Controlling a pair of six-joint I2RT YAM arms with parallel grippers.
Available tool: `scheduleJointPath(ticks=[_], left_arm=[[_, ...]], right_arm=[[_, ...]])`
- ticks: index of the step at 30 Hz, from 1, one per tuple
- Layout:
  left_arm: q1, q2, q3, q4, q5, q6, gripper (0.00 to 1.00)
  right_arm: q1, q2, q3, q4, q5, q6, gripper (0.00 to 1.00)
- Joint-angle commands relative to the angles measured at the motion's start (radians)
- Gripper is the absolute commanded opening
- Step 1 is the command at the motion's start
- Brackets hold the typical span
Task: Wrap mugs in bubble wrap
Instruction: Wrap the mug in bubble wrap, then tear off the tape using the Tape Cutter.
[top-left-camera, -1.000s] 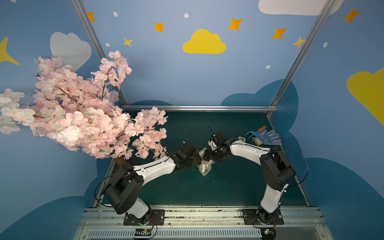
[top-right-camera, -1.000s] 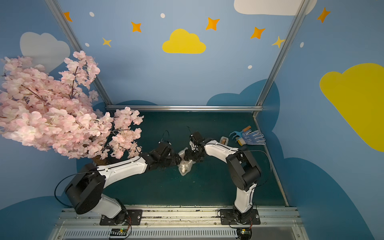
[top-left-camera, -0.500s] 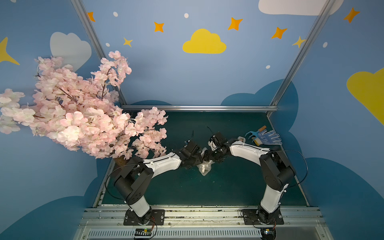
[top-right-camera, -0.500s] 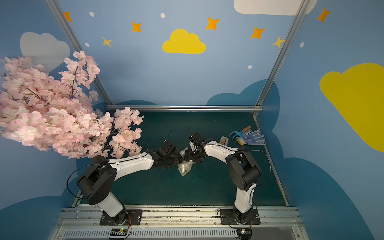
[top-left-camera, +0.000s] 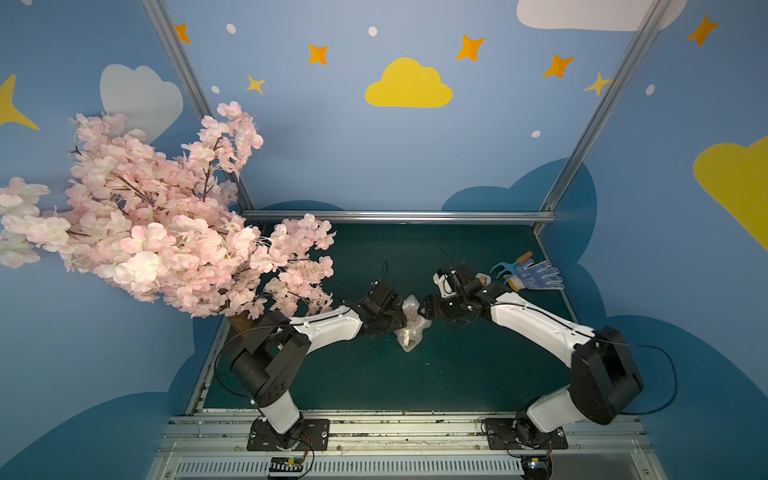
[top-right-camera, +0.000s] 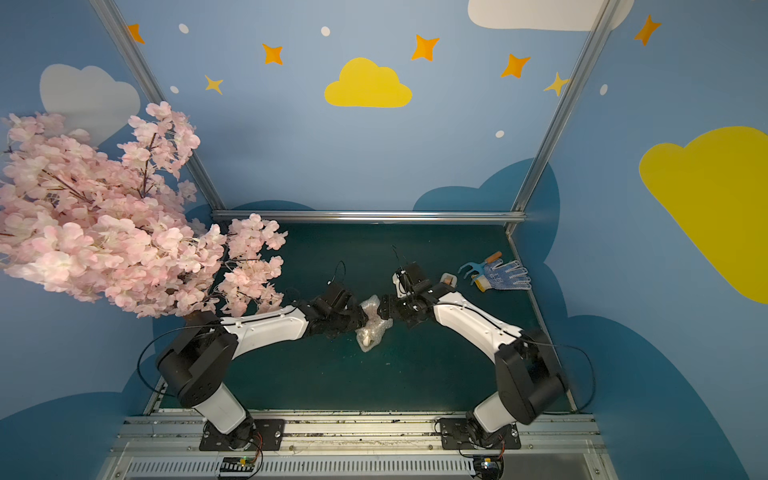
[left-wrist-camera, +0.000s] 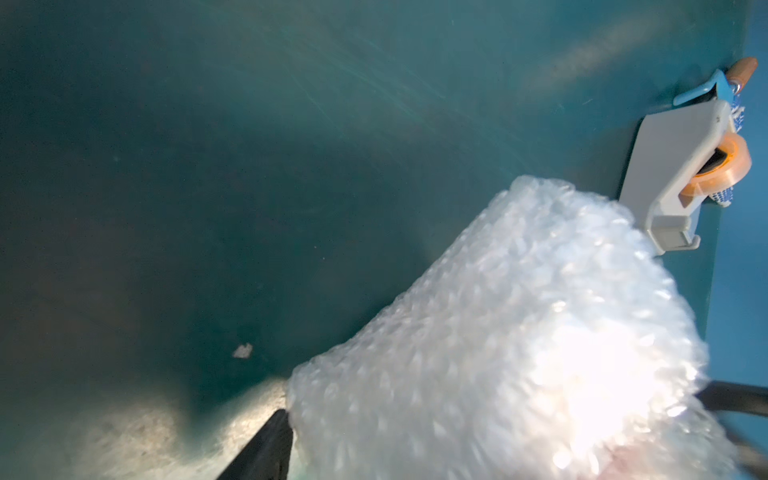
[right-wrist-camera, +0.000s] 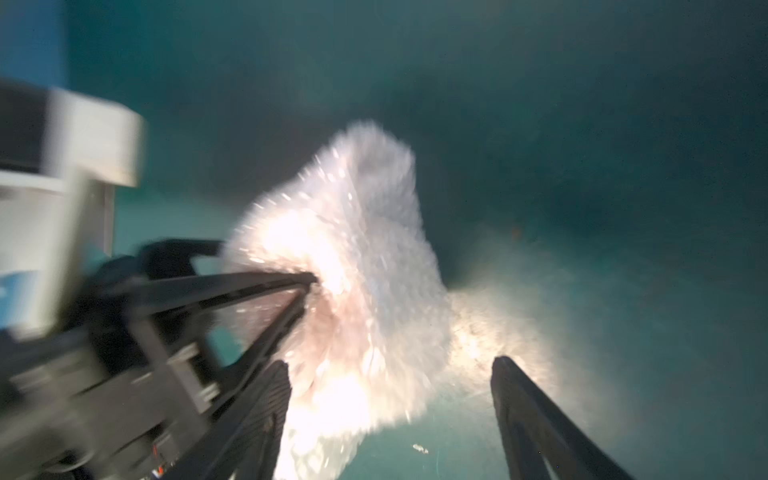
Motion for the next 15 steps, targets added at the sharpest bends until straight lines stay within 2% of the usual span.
scheduleJointPath(ticks=[1,2,6,10,12,15], left_arm=[[0.006,0.041,-0.028,-0.044,0.011,0.052,0.67],[0.007,0.045,-0.024,-0.038,0.018,0.061,0.66],[0.012,0.049,-0.006,-0.023,0.046,0.123,0.65],[0.03,0.064,0.016,-0.004,0.098,0.2,0.65],[0.041,0.08,0.037,-0.001,0.133,0.233,0.65],[0.051,0.106,0.071,-0.02,0.161,0.274,0.65]], right_arm=[[-0.06,-0.112,-0.087,0.076,0.123,0.044,0.78],[-0.084,-0.134,-0.109,0.095,0.119,0.029,0.79],[-0.206,-0.155,-0.123,0.046,0.148,-0.002,0.69],[-0.409,-0.133,-0.105,0.024,-0.085,-0.011,0.66],[-0.509,-0.109,-0.117,0.059,-0.175,-0.002,0.58],[-0.632,-0.03,-0.116,0.113,-0.322,0.029,0.53]])
